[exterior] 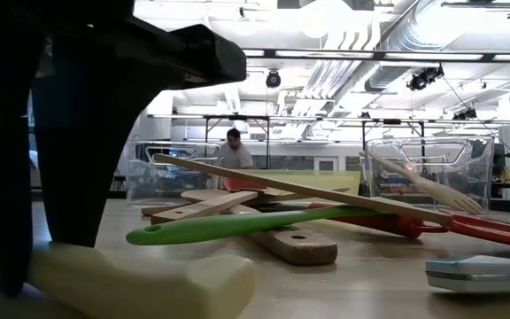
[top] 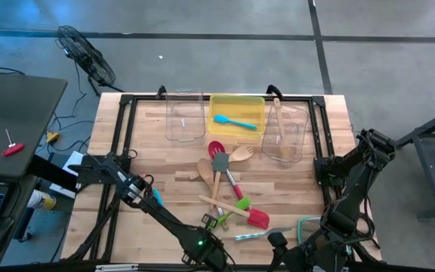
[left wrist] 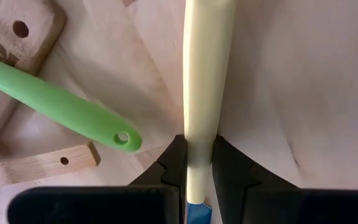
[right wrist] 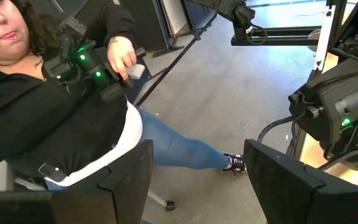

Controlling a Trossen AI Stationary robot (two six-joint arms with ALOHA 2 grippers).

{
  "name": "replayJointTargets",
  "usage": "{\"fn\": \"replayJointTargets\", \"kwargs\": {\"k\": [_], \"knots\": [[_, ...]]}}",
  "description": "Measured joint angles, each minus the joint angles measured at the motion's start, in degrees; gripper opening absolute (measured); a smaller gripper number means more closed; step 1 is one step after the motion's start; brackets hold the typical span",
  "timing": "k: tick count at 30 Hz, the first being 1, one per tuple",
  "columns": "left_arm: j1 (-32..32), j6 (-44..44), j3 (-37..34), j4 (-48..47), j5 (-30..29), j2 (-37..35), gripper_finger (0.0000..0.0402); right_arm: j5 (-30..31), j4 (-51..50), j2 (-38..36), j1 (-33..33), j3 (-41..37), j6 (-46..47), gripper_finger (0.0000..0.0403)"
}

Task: Pick & Place Kitchen Items
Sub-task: Put the yellow table knife into the left transparent bin

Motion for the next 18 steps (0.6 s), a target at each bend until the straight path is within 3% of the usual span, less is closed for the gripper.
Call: {"fn": "replayJointTargets", "kwargs": {"k": [12,18], "knots": [[-0.3,-1.1,3.0,-3.5,-0.2,0.0,0.0044,0.0,0.0,0.0,0.0,0.0,-0.1,0.0243],[-0.3,-1.1,8.9,-5.5,-0.7,-0.2,0.0044,0.0,0.0,0.0,0.0,0.0,-1.6,0.0243]]}}
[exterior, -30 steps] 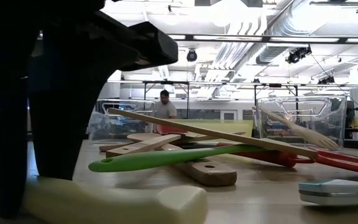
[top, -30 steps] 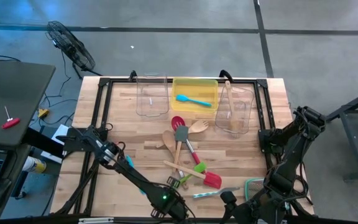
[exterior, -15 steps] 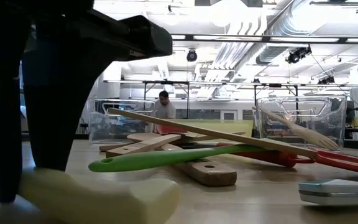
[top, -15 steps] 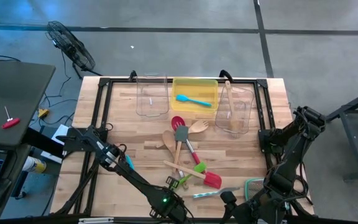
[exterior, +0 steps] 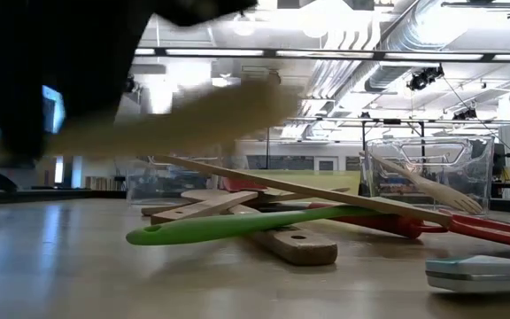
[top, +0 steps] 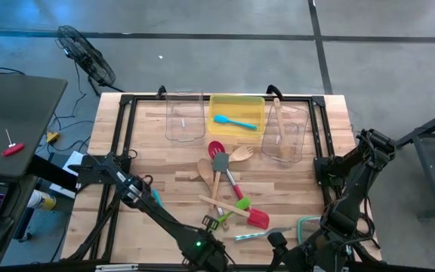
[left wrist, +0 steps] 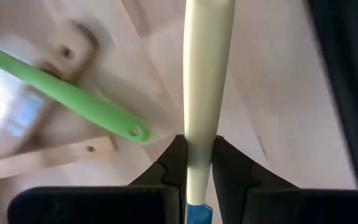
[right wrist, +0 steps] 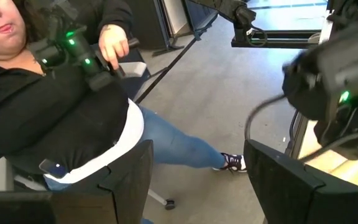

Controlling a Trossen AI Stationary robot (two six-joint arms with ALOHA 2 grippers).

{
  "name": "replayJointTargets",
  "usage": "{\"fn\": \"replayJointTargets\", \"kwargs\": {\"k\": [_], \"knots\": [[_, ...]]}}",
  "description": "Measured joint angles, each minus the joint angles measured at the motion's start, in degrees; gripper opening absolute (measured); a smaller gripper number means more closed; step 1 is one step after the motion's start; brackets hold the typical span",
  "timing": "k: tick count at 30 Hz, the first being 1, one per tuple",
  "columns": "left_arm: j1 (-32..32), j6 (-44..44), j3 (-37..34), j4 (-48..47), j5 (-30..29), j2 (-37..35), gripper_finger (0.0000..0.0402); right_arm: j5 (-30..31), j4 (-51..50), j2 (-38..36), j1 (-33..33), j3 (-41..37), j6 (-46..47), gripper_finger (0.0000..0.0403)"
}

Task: Pick & Place Kitchen Items
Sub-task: Put the yellow table knife into the left transparent bin

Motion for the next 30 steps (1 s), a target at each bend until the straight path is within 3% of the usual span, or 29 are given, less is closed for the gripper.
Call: {"fn": "replayJointTargets", "kwargs": {"k": [4,9,16,30], "knots": [[0.0,0.0,4.2,-3.0,-2.5,0.0,0.0044,0.0,0.0,0.0,0.0,0.0,-0.1,0.0243],[0.1,-1.4,4.1,-7.6,-5.5,-1.8,0.0044,0.0,0.0,0.0,0.0,0.0,-1.9,0.0243],[1.3,-4.0,4.1,-10.1,-4.7,-5.3,0.0044,0.0,0.0,0.0,0.0,0.0,-8.3,0.0243],[11.7,3.2,4.1,-13.0,-8.4,-16.9,0.0044,1.0,0.0,0.0,0.0,0.0,-20.3,0.0243]]}}
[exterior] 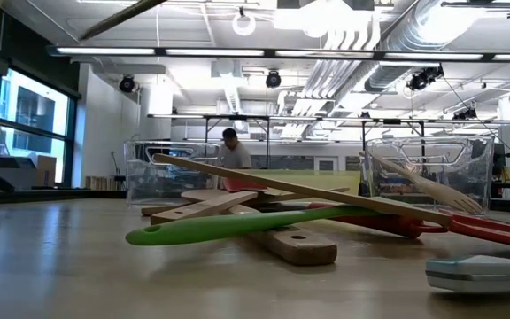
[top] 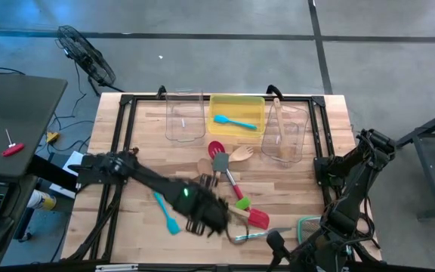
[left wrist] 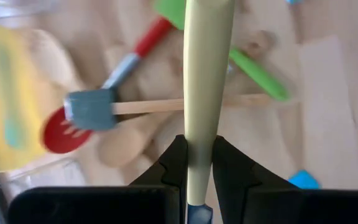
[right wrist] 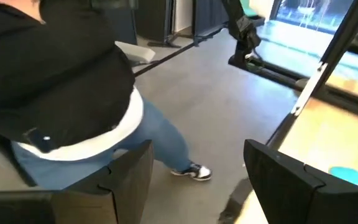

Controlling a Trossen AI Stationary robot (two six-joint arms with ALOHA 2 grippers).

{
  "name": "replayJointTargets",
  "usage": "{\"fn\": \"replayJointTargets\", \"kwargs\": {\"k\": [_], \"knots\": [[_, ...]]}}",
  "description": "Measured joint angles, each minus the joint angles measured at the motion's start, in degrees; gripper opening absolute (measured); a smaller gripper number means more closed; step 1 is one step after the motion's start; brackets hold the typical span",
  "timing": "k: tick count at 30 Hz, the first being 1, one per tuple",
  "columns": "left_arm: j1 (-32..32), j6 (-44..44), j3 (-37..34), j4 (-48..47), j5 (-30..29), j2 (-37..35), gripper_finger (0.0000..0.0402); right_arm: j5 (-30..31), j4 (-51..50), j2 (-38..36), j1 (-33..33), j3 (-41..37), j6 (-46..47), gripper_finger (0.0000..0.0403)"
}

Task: Pick & Place Kitchen Items
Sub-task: Put the yellow table knife into the left transparent bin

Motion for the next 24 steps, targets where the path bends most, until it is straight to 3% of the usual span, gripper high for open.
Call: {"fn": "replayJointTargets", "kwargs": {"k": [6,12,24], "knots": [[8.3,1.1,0.0,0.0,-2.6,-7.9,0.0044,5.3,2.6,0.0,0.0,0.0,-7.9,0.0243],[19.0,2.8,0.1,0.3,-2.0,-15.0,0.0044,5.6,2.2,0.0,-0.1,0.0,-10.0,0.0243],[39.2,7.5,0.1,3.6,3.9,-18.3,0.0044,5.4,6.5,0.0,-0.3,0.0,-16.9,0.0243]]}}
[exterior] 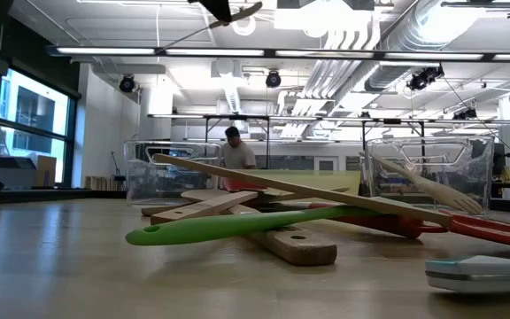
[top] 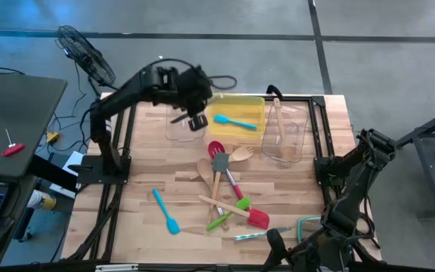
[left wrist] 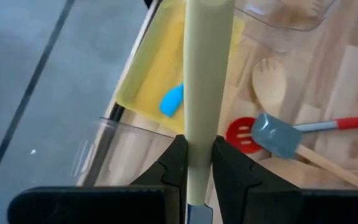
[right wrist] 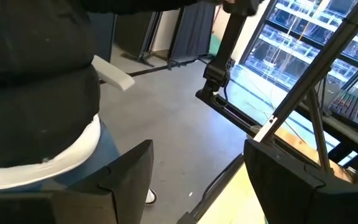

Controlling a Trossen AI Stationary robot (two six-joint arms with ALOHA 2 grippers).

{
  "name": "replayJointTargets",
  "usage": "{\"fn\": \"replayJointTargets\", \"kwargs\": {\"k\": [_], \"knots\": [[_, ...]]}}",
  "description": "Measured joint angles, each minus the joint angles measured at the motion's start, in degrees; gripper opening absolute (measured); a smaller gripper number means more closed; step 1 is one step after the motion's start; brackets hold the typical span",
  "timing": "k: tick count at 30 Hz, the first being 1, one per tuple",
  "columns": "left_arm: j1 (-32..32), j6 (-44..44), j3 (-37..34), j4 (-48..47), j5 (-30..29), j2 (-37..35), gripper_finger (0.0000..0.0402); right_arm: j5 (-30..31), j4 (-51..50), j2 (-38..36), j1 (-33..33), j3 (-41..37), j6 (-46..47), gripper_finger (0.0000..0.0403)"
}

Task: Pick & Place Kitchen Items
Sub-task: Put the yellow table knife into the left transparent bin

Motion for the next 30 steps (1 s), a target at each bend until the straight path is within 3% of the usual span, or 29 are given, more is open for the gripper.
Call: {"fn": "replayJointTargets", "kwargs": {"k": [7,12,25,30], "knots": [[5.8,0.0,-3.3,4.6,1.3,0.0,0.0044,1.1,0.0,0.0,-0.1,0.0,0.5,0.0243],[10.2,-3.1,-10.7,6.6,1.3,-2.2,0.0044,1.0,-0.3,0.0,-0.1,0.0,0.6,0.0243],[16.9,-7.2,-52.7,39.3,10.7,-20.5,0.0044,1.0,-3.4,0.0,-0.5,0.0,0.4,0.0243],[18.6,-9.2,-63.6,50.4,13.3,-22.1,0.0044,0.8,-4.1,0.0,-1.9,0.0,0.2,0.0243]]}}
